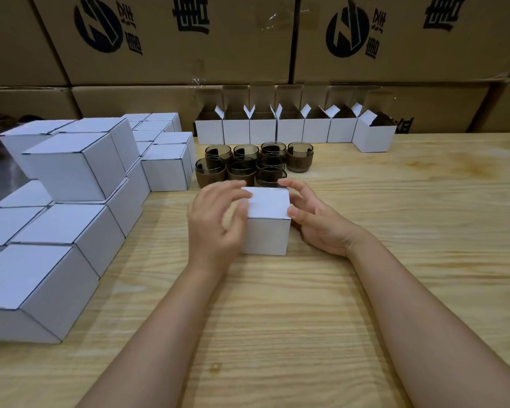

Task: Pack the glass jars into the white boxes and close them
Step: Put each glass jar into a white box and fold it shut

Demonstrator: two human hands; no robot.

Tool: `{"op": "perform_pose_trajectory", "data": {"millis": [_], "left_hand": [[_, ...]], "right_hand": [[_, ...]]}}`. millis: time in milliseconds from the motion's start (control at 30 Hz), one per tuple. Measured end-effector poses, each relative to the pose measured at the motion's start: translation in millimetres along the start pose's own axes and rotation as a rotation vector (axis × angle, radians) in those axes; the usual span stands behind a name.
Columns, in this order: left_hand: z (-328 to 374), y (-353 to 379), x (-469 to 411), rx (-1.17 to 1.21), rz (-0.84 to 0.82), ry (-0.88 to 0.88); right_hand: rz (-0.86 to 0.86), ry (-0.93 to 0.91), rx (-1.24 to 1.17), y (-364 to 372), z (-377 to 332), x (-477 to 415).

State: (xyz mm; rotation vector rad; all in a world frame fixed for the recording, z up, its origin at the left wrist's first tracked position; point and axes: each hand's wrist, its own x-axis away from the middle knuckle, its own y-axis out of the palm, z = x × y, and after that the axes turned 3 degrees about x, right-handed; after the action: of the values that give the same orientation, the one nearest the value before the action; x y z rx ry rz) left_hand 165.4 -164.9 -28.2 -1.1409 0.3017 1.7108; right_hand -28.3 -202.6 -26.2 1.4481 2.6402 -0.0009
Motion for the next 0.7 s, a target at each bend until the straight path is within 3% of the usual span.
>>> {"op": "perform_pose_trajectory", "data": {"millis": [67,133,400,567,700], "left_hand": [[4,6,5,-0.32,-0.038,0.319],[10,13,7,-0.514,-0.059,0.426],[13,-4,7,-0.786,-0.011,0.213],[-11,-37,-3,-0.851,-0.015,-0.131],[-35,-58,-12,-0.951,-0.093,-0.219]], "right_hand": [[-0.008,0.0,-0.051,-2,2,0],[-0.016,0.012,-0.062,-4,3,-2],[-0.001,0.112,-0.075,-9,-1,-7],[-0.031,0.117,-0.06,-12,0,-6],[-0.048,0.11,-0.053,-14,1,-6]]}}
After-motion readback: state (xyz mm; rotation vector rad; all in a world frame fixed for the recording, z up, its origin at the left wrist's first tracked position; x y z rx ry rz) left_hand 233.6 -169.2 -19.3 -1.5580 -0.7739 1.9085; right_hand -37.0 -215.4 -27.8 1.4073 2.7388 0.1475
